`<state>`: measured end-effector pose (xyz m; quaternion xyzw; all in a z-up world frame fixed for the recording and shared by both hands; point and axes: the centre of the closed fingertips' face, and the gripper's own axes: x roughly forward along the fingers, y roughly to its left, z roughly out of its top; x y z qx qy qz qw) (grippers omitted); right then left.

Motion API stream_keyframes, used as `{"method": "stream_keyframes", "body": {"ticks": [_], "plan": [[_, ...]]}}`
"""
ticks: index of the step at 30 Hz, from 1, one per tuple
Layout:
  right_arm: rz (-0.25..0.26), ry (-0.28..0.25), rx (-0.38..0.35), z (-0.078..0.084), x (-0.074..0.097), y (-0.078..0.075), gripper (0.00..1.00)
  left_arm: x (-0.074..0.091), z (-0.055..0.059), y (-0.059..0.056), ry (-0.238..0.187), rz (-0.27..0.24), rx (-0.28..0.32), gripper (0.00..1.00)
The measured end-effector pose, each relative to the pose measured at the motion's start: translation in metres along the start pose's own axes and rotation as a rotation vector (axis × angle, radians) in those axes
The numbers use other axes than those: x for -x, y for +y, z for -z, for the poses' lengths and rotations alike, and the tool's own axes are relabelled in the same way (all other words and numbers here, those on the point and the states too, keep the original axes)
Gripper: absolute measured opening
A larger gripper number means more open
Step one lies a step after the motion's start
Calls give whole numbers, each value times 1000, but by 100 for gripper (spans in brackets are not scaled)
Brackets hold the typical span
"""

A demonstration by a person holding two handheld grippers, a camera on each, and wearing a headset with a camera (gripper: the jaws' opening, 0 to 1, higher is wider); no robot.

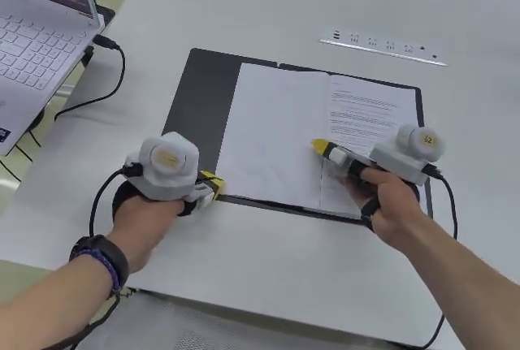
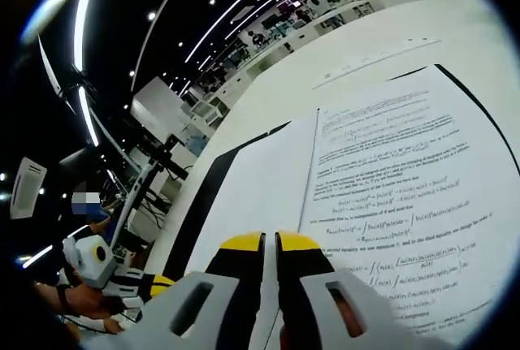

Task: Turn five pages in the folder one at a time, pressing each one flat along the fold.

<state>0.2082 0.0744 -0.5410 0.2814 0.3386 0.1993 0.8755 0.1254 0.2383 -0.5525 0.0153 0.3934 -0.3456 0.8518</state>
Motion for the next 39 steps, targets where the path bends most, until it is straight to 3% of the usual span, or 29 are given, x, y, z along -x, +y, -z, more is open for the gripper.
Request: {"method": "stream_keyframes", "body": {"ticks": [5, 10, 15, 23, 39], "plan": [[-1, -2, -7, -2, -2, -6, 0, -1, 0, 1, -5, -10, 18, 0], [6, -37, -32, -12, -9, -13, 0, -1, 0, 1, -8, -16, 26, 0], [2, -49, -36, -15, -9, -9, 0, 0, 0, 1, -6, -18, 27, 0], [18, -95, -86, -28, -17, -16, 0, -1, 0, 1, -9, -22, 37, 0], [33, -200, -208, -53, -33, -6, 0, -3, 0, 4, -19, -41, 71, 0]]}}
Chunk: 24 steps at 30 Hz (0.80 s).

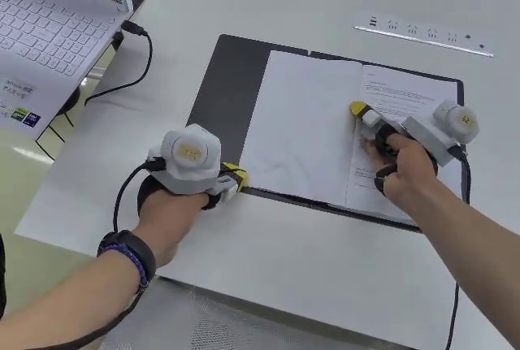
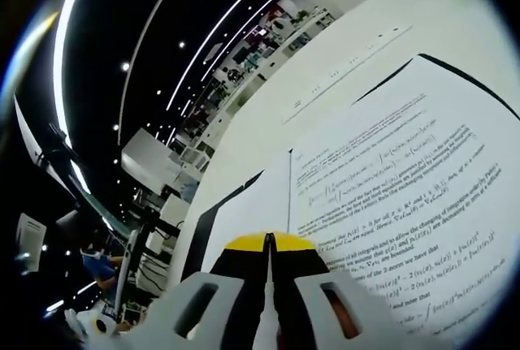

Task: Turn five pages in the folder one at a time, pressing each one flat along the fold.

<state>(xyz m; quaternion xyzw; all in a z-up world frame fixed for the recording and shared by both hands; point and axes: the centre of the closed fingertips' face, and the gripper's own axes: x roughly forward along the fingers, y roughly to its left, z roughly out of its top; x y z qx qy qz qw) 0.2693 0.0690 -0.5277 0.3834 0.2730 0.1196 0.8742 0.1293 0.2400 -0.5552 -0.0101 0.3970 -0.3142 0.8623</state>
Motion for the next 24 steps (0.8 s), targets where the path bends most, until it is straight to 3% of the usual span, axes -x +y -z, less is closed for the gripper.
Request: {"method": "stream_keyframes", "body": {"ticks": [9, 24], "plan": [[19, -49, -47, -15, -15, 0, 0, -3, 1, 3, -2, -6, 9, 0], [41, -65, -53, -39, -48, -9, 0, -4, 2, 5, -4, -8, 31, 0]]}}
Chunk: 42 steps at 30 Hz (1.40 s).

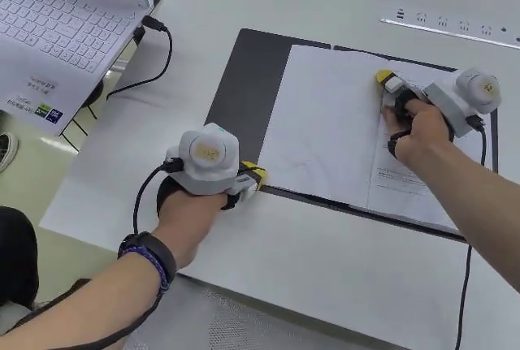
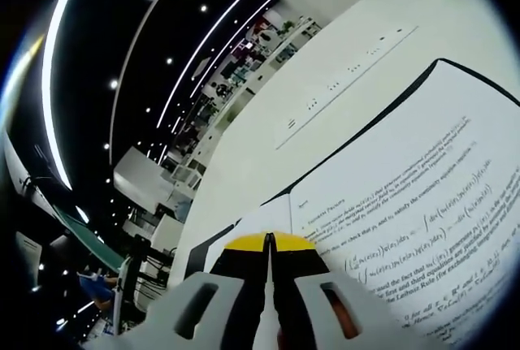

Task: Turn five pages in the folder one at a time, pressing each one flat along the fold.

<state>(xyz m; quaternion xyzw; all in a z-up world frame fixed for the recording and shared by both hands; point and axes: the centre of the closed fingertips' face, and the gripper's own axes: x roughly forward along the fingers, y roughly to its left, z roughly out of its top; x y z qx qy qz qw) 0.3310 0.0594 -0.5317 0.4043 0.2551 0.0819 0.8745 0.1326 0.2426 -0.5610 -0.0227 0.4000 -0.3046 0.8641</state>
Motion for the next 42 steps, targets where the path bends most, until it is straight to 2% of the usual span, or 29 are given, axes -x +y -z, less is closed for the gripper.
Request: {"method": "stream_keyframes", "body": {"ticks": [9, 11, 14, 22, 25, 30, 34, 42], "plan": [[1, -35, -38, -11, -13, -7, 0, 0, 0, 0, -2, -1, 8, 0], [-5, -62, -107, -17, -19, -9, 0, 0, 0, 0, -1, -3, 13, 0], [-7, -66, -119, -24, -28, -17, 0, 0, 0, 0, 4, -5, 23, 0], [-7, -42, -43, -24, -38, -22, 0, 0, 0, 0, 1, -4, 26, 0], [-33, -12, 3, -16, -32, -19, 0, 1, 0, 0, -1, -1, 28, 0], [-64, 8, 48, -4, -16, -12, 0, 1, 0, 0, -4, -2, 30, 0], [-72, 13, 52, 1, -10, -12, 0, 1, 0, 0, -7, -2, 29, 0], [-84, 17, 63, 16, 15, 4, 0, 1, 0, 0, -9, -3, 27, 0]]}}
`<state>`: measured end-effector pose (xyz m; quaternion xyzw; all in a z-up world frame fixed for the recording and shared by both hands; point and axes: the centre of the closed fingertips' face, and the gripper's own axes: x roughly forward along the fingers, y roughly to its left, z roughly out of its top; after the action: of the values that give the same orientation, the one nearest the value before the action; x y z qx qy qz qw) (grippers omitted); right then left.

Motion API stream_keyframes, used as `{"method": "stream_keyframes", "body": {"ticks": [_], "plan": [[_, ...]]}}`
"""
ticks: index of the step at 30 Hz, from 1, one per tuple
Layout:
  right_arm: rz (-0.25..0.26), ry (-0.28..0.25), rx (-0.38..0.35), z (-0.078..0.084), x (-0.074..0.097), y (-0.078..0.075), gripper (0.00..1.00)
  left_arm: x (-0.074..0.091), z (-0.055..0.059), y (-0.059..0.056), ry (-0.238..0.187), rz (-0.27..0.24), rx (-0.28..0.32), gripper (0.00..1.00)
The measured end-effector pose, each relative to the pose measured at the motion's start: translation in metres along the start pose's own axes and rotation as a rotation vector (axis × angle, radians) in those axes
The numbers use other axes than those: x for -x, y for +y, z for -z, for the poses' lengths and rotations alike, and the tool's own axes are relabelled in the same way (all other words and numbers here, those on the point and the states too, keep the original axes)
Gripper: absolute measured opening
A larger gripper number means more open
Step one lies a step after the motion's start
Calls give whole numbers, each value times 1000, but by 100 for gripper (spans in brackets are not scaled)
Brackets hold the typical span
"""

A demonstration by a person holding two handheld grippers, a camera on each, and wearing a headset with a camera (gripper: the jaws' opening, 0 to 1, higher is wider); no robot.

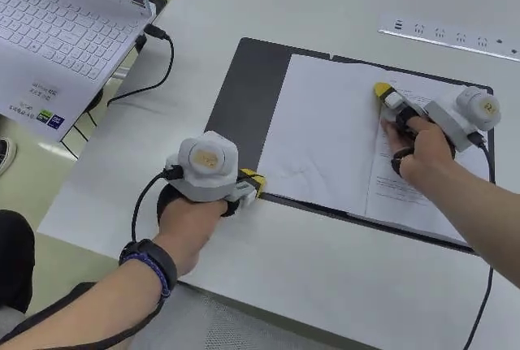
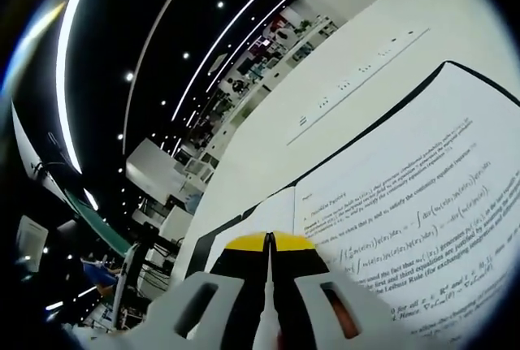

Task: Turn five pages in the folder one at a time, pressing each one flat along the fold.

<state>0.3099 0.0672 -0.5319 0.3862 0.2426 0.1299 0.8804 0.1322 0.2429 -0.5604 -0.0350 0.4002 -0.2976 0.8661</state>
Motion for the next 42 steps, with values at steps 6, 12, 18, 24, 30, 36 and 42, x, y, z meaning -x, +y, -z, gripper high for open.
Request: {"method": "stream_keyframes", "body": {"ticks": [6, 12, 18, 24, 30, 36, 42], "plan": [[-22, -3, 1, 10, 19, 9, 0, 0, 0, -1, 1, 4, -7, 0], [-26, 9, 43, 20, 31, 15, 0, 0, 0, -1, -3, 2, -13, 0], [-28, 3, 31, 21, 35, 11, 0, 0, 0, -1, -2, -3, -17, 0], [-38, 19, 48, 30, 45, 9, 0, 0, 0, -1, 8, -6, -26, 0], [-46, 20, 48, 39, 58, 10, 0, 0, 0, -1, 6, -16, -27, 0], [-51, 50, 66, 52, 74, 10, 0, 0, 0, -1, 5, -23, -30, 0], [-57, 69, 68, 66, 90, 8, 0, 0, 0, -2, 0, -39, -48, 0]]}}
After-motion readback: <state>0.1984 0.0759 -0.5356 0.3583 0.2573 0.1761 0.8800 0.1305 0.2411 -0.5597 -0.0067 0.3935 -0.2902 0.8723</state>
